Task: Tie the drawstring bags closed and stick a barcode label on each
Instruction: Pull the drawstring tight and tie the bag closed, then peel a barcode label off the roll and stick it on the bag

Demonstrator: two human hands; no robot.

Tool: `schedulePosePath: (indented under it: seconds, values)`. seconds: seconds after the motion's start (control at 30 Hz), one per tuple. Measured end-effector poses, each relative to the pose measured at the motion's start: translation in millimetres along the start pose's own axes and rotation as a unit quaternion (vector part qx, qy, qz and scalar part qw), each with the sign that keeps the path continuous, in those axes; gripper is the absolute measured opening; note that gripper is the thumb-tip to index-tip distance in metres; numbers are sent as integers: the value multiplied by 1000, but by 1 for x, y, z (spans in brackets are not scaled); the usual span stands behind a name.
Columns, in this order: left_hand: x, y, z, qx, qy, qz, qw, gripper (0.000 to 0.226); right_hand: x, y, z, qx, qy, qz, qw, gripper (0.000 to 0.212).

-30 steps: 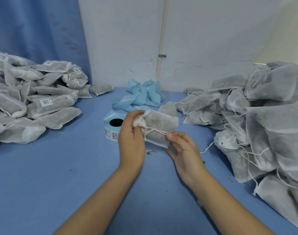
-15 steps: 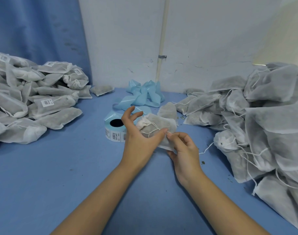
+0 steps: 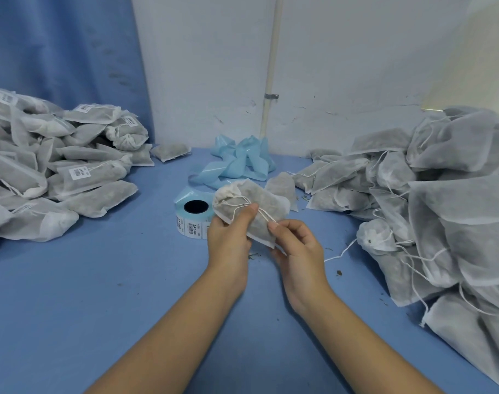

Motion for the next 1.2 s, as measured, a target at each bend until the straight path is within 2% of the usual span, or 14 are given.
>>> schedulePosePath:
  seconds: [0.1,0.23,0.3,0.4,0.47,0.57,0.63,0.73,0.8,0.9,0.97,1.03,1.07,1.2]
  values:
    - [1,1,1,2,-24,-4,1000,21,-6,-1,4,13,62,38,997,15]
    - [-3,3,-3,-21,6,31,999,19,-15,2,7,15,95,90,991,12]
    - [-8,5,-6,-29,28,51,998,21,-17,6,7,9,30,85,996,11]
    - [-23,7,-13,-45,77,111,990,19,-12,13,2,-4,-142,6,990,20]
    - [-36,6,-18,-50,104,178,977,20,-5,18,2,13,-283,-63,957,25]
    - [-48,-1,-22,-17,194,285,938,21,-5,27,2,38,-509,-121,851,38]
    - [-46,-2,-25,6,248,307,919,20,-7,32,2,36,-554,-118,824,46]
    - [-36,3,-30,30,374,305,875,39,-13,32,2,48,-583,-116,803,46]
    - [-31,9,-35,21,446,291,846,45,-13,31,0,47,-577,-116,807,41]
    - [-25,17,-41,4,496,251,831,21,-11,31,-2,41,-545,-116,829,35]
    - [-23,19,-42,-11,527,249,813,29,-11,30,-3,46,-542,-118,831,32]
    - [-22,21,-42,-14,549,253,796,24,-11,29,-2,51,-534,-125,834,29]
    - [-21,21,-41,-6,547,252,798,20,-11,28,-1,52,-523,-130,841,27]
    - [-22,17,-35,71,461,232,853,20,-6,25,-1,52,-453,-135,879,29]
Point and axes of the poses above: each hand's wrist, its own y-axis towards the middle knuckle, its own z-axis out of the palm, x = y × z, the point moved 6 cm from there along y, towards the middle knuckle, and after that the axes turned 1 degree about -z, right-handed, at the moved point
